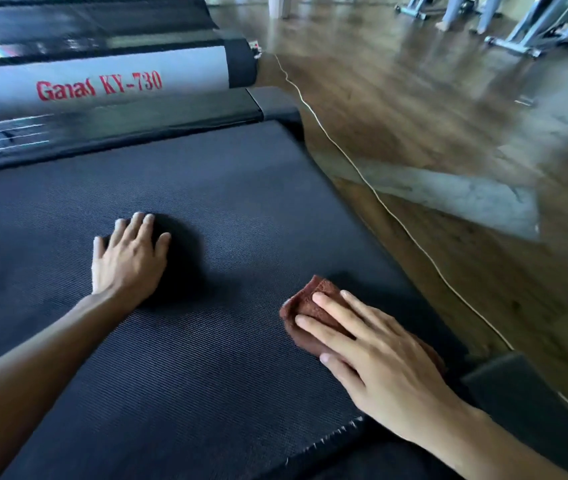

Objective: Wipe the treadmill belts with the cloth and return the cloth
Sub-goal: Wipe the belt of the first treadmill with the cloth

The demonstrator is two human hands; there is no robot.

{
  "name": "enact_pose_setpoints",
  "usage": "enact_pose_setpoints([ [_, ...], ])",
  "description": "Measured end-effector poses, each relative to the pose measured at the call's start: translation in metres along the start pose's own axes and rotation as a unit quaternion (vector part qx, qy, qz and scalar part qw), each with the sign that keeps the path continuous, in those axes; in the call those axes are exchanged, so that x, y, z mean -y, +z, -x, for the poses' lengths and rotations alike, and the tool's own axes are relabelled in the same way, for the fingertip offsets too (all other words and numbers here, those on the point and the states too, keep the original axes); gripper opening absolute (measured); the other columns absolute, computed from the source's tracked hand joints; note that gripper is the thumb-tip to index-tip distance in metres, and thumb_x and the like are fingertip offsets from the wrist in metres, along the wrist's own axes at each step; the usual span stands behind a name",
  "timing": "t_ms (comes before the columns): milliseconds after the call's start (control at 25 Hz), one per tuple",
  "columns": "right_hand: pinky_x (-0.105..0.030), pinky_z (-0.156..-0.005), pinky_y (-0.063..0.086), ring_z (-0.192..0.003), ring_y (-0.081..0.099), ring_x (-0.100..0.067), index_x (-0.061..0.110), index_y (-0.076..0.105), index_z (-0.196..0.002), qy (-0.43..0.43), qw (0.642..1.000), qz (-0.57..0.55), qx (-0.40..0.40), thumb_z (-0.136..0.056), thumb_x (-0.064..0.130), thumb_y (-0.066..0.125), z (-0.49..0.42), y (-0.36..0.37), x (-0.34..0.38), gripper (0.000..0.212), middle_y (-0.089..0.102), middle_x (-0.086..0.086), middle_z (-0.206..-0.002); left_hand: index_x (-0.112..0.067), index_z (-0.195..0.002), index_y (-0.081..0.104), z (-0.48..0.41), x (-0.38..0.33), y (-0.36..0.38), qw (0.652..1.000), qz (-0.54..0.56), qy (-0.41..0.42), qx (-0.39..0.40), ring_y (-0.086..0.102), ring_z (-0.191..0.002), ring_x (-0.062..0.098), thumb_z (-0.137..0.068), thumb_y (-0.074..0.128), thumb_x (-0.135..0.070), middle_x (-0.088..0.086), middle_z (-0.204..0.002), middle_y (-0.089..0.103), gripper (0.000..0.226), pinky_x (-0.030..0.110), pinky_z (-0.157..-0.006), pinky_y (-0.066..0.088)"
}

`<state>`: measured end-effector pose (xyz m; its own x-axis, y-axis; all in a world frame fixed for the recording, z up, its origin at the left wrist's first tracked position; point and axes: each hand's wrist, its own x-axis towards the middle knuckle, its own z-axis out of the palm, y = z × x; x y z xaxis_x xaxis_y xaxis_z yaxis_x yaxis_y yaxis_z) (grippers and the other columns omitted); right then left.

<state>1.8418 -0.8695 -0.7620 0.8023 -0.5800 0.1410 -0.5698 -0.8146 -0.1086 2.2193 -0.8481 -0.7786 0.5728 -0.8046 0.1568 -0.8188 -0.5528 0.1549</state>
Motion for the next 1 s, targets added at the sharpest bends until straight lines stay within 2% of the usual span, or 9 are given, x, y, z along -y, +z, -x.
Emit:
enact_pose_setpoints([
  [120, -0.042, -0.107, 0.041, -0.142, 0.033, -0.018, 0.046, 0.038, -0.144, 0.097, 0.995, 0.012, -0.008, -0.093, 0.046, 0.038, 0.000, -0.003, -0.033, 0.051, 0.030, 0.016, -0.156, -0.011, -0.149, 0.028, 0.023, -0.048, 0.007, 0.999, 0.010, 0.036, 0.029, 0.015, -0.147, 0.025, -0.100, 0.030, -0.048, 0.004, -0.159, 0.023, 0.062, 0.052, -0.114, 0.013],
  [240, -0.044, -0.107, 0.039, -0.139, 0.038, -0.026, 0.042, 0.043, -0.142, 0.206, 0.978, 0.001, -0.017, -0.092, 0.043, 0.041, -0.059, -0.003, -0.023, 0.050, 0.035, 0.010, -0.155, -0.009, -0.151, 0.023, 0.031, -0.071, 0.012, 0.998, -0.003, 0.038, 0.042, 0.008, -0.148, 0.028, -0.100, 0.025, -0.050, 0.006, -0.160, 0.017, 0.065, 0.056, -0.115, 0.010],
  [440, -0.037, -0.112, 0.033, -0.144, 0.028, -0.017, 0.047, 0.035, -0.144, 0.012, 1.000, 0.008, -0.007, -0.094, 0.043, 0.042, -0.008, 0.005, -0.009, 0.051, 0.026, 0.018, -0.157, -0.011, -0.153, 0.019, 0.036, -0.069, 0.021, 0.999, -0.001, 0.029, 0.026, 0.005, -0.148, 0.026, -0.100, 0.024, -0.050, 0.005, -0.161, 0.014, 0.066, 0.053, -0.117, 0.005],
  [520, -0.041, -0.109, 0.037, -0.141, 0.033, -0.016, 0.047, 0.040, -0.142, 0.084, 0.996, 0.001, -0.018, -0.093, 0.044, 0.043, 0.004, -0.002, -0.046, 0.049, 0.030, 0.019, -0.155, -0.010, -0.153, 0.019, 0.037, -0.070, 0.023, 0.999, -0.001, 0.025, 0.021, 0.005, -0.148, 0.026, -0.101, 0.023, -0.049, 0.005, -0.161, 0.014, 0.065, 0.053, -0.117, 0.005],
  [640, -0.047, -0.104, 0.042, -0.135, 0.039, -0.025, 0.043, 0.049, -0.137, 0.223, 0.974, -0.018, -0.043, -0.089, 0.040, 0.045, -0.055, -0.005, -0.059, 0.049, 0.038, 0.012, -0.152, -0.010, -0.152, 0.020, 0.037, -0.071, 0.023, 0.999, -0.005, 0.027, 0.018, 0.006, -0.148, 0.028, -0.101, 0.023, -0.048, 0.005, -0.161, 0.016, 0.064, 0.054, -0.117, 0.006],
  [720, -0.046, -0.108, 0.037, -0.139, 0.034, -0.024, 0.044, 0.044, -0.140, 0.178, 0.983, 0.006, -0.041, -0.092, 0.040, 0.045, -0.078, 0.004, -0.031, 0.048, 0.034, 0.012, -0.154, -0.010, -0.152, 0.020, 0.038, -0.071, 0.022, 1.000, -0.006, 0.022, 0.018, 0.005, -0.148, 0.027, -0.101, 0.024, -0.048, 0.004, -0.161, 0.015, 0.064, 0.053, -0.117, 0.005],
  [840, -0.038, -0.112, 0.028, -0.144, 0.024, -0.016, 0.048, 0.033, -0.145, 0.016, 1.000, 0.008, -0.010, -0.096, 0.044, 0.042, -0.026, 0.004, -0.021, 0.050, 0.023, 0.019, -0.158, -0.010, -0.153, 0.019, 0.038, -0.072, 0.022, 1.000, 0.002, 0.020, 0.012, 0.003, -0.149, 0.025, -0.101, 0.025, -0.048, 0.004, -0.162, 0.013, 0.065, 0.051, -0.118, 0.003],
  [920, -0.038, -0.110, 0.036, -0.141, 0.031, -0.015, 0.047, 0.039, -0.143, 0.037, 0.999, 0.005, -0.023, -0.093, 0.044, 0.044, -0.012, -0.001, -0.044, 0.049, 0.029, 0.019, -0.156, -0.010, -0.153, 0.017, 0.039, -0.072, 0.024, 1.000, 0.004, 0.016, 0.014, 0.002, -0.149, 0.026, -0.101, 0.024, -0.048, 0.004, -0.162, 0.011, 0.065, 0.052, -0.118, 0.002],
  [1000, -0.043, -0.104, 0.043, -0.136, 0.039, -0.021, 0.043, 0.047, -0.139, 0.135, 0.990, 0.000, -0.042, -0.090, 0.042, 0.044, -0.054, 0.000, -0.055, 0.048, 0.038, 0.014, -0.152, -0.010, -0.153, 0.017, 0.038, -0.073, 0.024, 1.000, 0.001, 0.014, 0.011, 0.003, -0.149, 0.026, -0.101, 0.024, -0.048, 0.005, -0.162, 0.012, 0.065, 0.053, -0.118, 0.003],
])
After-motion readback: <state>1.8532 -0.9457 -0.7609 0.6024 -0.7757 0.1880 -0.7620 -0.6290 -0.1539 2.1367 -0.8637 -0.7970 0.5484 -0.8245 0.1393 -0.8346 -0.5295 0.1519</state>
